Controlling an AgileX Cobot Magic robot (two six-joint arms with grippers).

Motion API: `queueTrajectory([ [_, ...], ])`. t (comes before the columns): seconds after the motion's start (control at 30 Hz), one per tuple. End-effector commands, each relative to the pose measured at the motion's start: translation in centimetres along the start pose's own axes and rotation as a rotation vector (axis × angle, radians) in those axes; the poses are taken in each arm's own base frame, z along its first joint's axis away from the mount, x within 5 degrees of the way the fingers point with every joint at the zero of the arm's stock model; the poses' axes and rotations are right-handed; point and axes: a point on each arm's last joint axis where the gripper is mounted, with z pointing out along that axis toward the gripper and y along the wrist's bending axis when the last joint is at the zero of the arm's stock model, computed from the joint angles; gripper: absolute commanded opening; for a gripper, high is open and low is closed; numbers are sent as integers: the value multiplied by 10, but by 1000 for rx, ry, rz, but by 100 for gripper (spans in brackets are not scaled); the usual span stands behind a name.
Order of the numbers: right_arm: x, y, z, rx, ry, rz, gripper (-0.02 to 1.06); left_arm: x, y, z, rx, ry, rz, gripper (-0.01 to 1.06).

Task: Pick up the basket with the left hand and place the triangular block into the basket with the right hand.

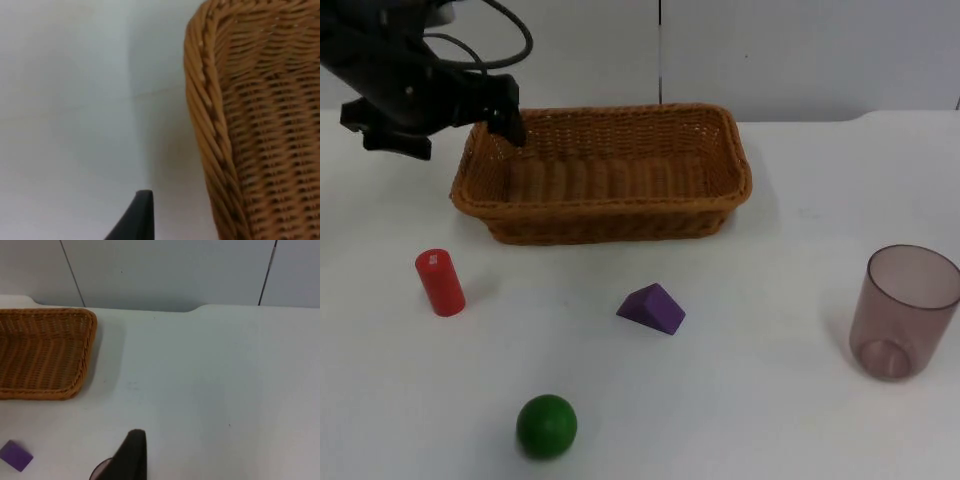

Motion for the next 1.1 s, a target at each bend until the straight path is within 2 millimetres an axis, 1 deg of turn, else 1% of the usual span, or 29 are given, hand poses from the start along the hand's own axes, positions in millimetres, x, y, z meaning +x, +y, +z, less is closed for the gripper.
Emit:
queueTrajectory([
  [0.0, 0, 1, -2, -6, -2, -20, 105, -1, -2, 6, 13, 1, -11, 105],
  [0.1, 0, 1, -2, -6, 0, -20, 105, -5, -1, 18, 17, 3, -33, 105],
  [0.17, 0, 1, -2, -6, 0, -20, 105, -7, -1, 22, 21, 8, -36, 105],
  [0.27, 0, 1, -2, -6, 2, -20, 105, -9, -1, 38, 46, 65, -37, 105],
  [0.33, 0, 1, -2, -6, 2, -20, 105, -12, -2, 41, 53, 78, -38, 105],
  [0.37, 0, 1, -2, -6, 2, -20, 105, -12, -1, 47, 56, 111, -47, 105],
  [0.47, 0, 1, -2, -6, 6, -20, 105, -13, 0, 50, 38, 141, -57, 105],
  [0.63, 0, 1, -2, -3, 2, -23, 105, -6, 7, 49, -41, 224, -38, 105],
  [0.7, -1, 0, -2, -1, -4, -24, 105, -5, 7, 49, -40, 230, -38, 104],
  [0.73, -1, 0, -2, 0, -10, -26, 105, -5, 7, 49, -39, 234, -36, 102],
  [0.77, -2, 0, -2, 0, -15, -29, 105, -5, 7, 49, -34, 234, -42, 97],
  [0.83, -2, 0, -2, 0, -21, -45, 105, -6, 6, 49, -29, 229, -47, 77],
  [0.87, -2, 0, -2, 0, -21, -45, 105, -6, 6, 49, -29, 229, -47, 77],
  [0.93, -2, 0, -2, 0, -21, -50, 105, -6, 6, 49, -30, 220, -47, 49],
  [0.97, -2, 0, -2, 0, -21, -54, 105, -6, 6, 49, -30, 220, -47, 38],
  [1.0, -2, 0, -2, 0, -21, -59, 105, -6, 6, 49, -31, 220, -57, 20],
  [1.03, -2, 0, -2, 0, -21, -59, 105, -6, 6, 49, -31, 220, -57, 20],
  [1.07, -2, 0, -2, 0, -21, -59, 105, -6, 6, 49, -33, 225, -74, 11],
])
